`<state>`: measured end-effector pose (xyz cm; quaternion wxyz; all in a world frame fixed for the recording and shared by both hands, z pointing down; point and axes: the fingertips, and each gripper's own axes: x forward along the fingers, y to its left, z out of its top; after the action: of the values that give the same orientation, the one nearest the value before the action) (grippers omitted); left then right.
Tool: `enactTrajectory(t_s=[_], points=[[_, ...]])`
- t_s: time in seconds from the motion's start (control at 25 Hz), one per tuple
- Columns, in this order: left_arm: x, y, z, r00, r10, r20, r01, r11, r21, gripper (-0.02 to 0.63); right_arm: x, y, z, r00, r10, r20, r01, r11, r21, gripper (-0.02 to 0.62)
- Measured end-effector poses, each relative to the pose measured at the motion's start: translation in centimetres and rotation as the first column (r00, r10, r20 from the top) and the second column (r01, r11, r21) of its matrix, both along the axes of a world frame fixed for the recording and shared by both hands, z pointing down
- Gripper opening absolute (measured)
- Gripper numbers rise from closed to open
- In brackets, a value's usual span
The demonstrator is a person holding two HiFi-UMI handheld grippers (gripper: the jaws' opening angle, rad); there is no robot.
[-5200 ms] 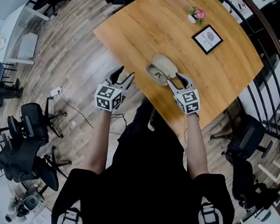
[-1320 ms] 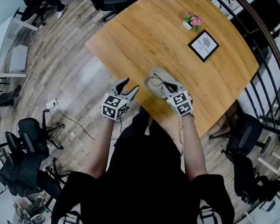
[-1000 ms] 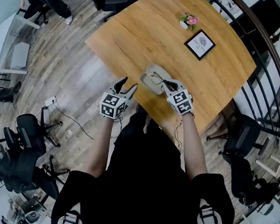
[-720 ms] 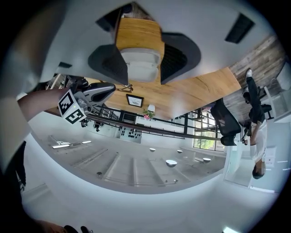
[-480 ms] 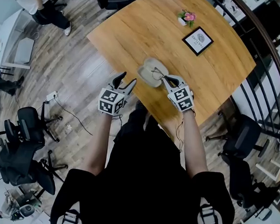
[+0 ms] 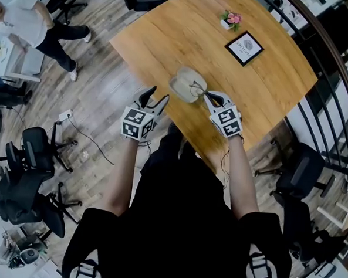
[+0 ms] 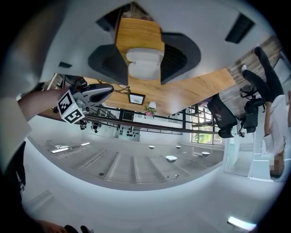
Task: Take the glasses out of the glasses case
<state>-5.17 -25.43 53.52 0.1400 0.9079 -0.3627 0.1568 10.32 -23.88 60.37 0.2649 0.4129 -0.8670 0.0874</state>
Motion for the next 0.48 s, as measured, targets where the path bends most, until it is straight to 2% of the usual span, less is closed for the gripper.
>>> enactTrajectory(t_s=[0.48], points=[[0.2, 3.2, -0.1, 1.000, -0.026, 0.013, 0.025, 1.000, 0.009, 0.242, 0.9, 1.8, -0.6, 1.000, -0.010, 0.015, 0.010, 1.000, 0.023, 0.023]])
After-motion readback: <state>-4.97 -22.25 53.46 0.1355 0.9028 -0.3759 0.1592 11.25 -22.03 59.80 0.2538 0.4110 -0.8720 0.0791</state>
